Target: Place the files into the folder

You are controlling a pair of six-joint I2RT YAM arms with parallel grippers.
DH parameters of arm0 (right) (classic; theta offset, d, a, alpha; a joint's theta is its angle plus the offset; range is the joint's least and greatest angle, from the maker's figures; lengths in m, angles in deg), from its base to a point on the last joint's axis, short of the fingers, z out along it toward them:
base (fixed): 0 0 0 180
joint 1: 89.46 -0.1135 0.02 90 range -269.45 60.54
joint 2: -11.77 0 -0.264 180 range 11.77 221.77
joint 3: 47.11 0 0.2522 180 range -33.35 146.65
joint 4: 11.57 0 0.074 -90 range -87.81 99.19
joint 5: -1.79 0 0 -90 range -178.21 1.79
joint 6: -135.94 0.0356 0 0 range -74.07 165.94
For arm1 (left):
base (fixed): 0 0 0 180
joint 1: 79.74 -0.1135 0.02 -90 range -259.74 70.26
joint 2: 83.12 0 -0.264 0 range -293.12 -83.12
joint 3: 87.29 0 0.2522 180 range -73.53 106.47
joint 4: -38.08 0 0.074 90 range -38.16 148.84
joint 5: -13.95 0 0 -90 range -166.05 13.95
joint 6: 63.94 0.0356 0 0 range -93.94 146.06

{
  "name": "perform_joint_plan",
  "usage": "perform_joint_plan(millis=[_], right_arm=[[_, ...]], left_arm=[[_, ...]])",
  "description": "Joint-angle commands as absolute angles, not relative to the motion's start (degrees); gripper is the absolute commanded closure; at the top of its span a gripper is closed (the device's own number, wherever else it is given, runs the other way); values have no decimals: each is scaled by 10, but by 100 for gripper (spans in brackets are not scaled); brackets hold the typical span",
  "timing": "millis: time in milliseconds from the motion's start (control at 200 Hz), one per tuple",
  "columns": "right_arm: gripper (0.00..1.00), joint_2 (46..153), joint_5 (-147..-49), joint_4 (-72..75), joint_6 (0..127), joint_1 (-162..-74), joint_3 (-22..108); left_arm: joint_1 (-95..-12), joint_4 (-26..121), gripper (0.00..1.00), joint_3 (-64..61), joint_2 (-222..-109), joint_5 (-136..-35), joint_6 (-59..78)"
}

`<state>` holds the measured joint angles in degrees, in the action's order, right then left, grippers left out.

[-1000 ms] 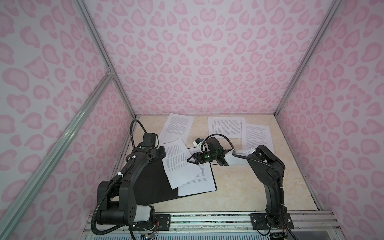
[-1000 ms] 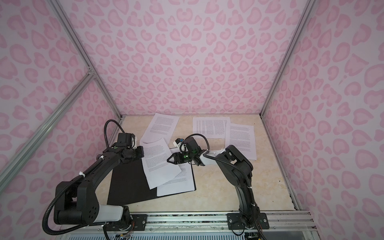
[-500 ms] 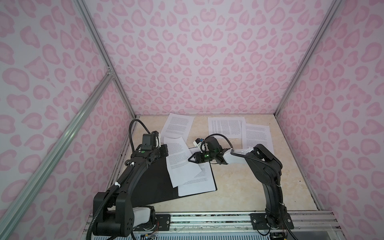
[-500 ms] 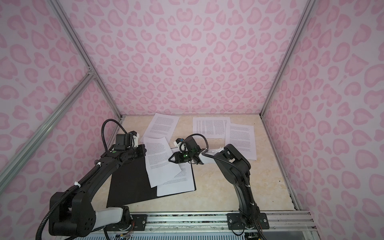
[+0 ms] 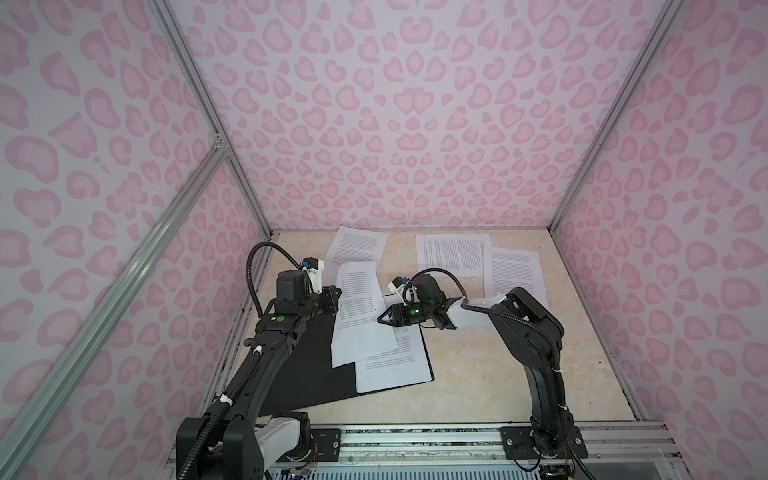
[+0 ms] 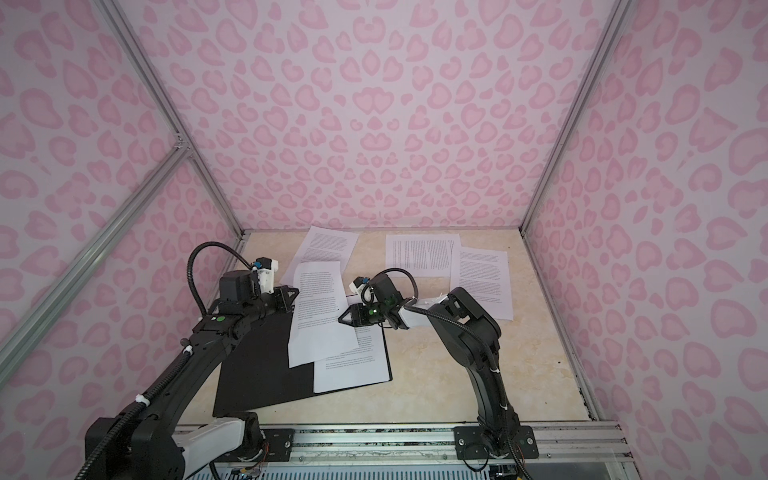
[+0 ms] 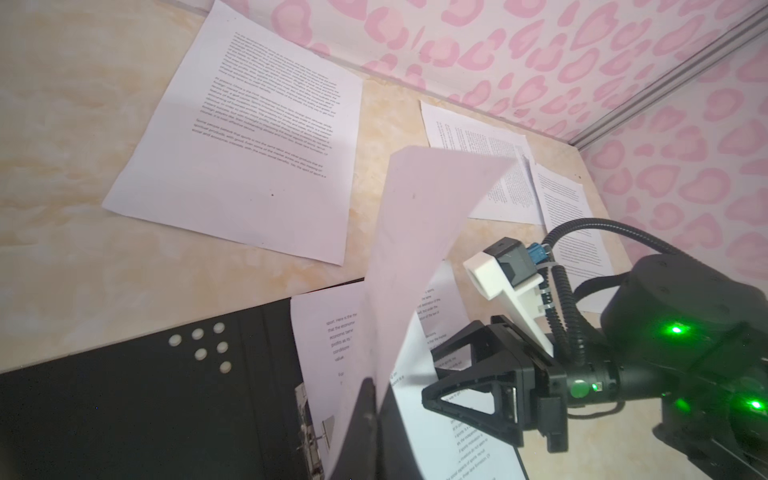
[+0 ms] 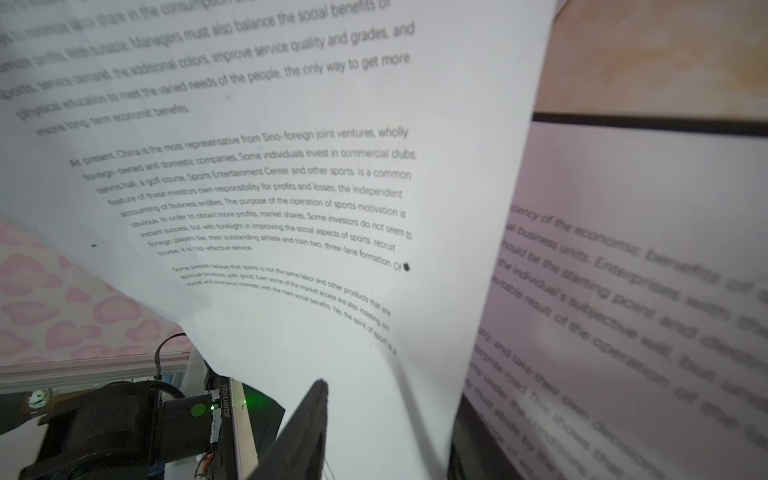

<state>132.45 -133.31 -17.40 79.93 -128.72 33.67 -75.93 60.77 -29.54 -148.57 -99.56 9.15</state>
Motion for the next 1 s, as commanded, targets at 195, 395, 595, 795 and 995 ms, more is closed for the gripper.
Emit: perform_joint_plan(millis=[195, 395, 595, 795, 995], right_arm=[[50, 1310, -1357, -265, 813, -1286, 311], [52, 1324, -1320, -209, 789, -1289, 330], [65, 1332, -1304, -193, 795, -1294, 339], [85, 1332, -1307, -196, 807, -1289, 335], [97, 1320, -1303, -192, 814, -1282, 326]], left_arm=[[-759, 630, 97, -269, -1534, -969, 114], [-760, 608, 97, -273, -1534, -1021, 105], [-760, 589, 97, -281, -1515, -1039, 99], [-760, 602, 97, -276, -1518, -1022, 101], [-760, 619, 95, -270, -1516, -985, 98]])
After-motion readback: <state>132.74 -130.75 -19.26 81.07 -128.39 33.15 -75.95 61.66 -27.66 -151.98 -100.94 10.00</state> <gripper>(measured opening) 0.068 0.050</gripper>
